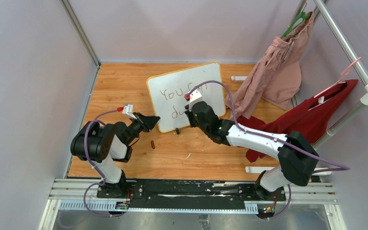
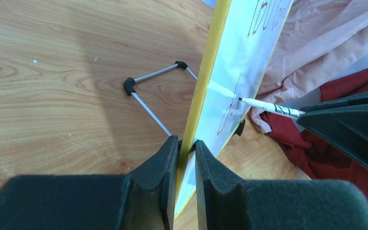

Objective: Write a sentence on the whiteboard

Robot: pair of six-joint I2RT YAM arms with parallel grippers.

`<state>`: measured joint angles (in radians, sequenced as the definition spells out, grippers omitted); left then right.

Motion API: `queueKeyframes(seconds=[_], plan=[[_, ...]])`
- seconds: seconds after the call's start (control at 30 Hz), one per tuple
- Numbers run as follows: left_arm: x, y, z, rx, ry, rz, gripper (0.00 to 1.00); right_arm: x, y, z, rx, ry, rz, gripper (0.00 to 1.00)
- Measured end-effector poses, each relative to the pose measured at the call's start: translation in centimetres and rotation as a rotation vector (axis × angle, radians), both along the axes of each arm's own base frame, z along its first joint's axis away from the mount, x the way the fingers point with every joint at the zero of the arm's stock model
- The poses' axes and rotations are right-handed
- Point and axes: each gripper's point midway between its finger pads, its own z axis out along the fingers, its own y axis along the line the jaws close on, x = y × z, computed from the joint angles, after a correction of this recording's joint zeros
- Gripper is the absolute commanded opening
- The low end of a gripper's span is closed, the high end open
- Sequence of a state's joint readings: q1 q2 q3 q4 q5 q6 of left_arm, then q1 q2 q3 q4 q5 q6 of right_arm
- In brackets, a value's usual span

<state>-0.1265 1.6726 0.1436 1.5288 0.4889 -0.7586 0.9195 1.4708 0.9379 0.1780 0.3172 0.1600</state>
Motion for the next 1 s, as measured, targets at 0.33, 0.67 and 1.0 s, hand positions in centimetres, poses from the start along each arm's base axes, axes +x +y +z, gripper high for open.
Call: queueKeyframes(seconds=[0.33, 0.67, 1.0], plan=[[0.0, 0.0, 0.0, 0.0, 0.0, -0.001, 0.0, 0.2, 0.3, 0.3, 0.004, 0.0, 0.002, 0.0], [0.0, 0.0, 0.0, 0.0, 0.0, -0.001, 0.0, 0.1, 0.8, 0.4, 0.013, 0.006, 0.026, 0.0], [0.0, 0.0, 0.0, 0.0, 0.0, -0.002, 0.0, -0.3, 1.4, 0.1, 0.014, 0.016, 0.049, 0.0]])
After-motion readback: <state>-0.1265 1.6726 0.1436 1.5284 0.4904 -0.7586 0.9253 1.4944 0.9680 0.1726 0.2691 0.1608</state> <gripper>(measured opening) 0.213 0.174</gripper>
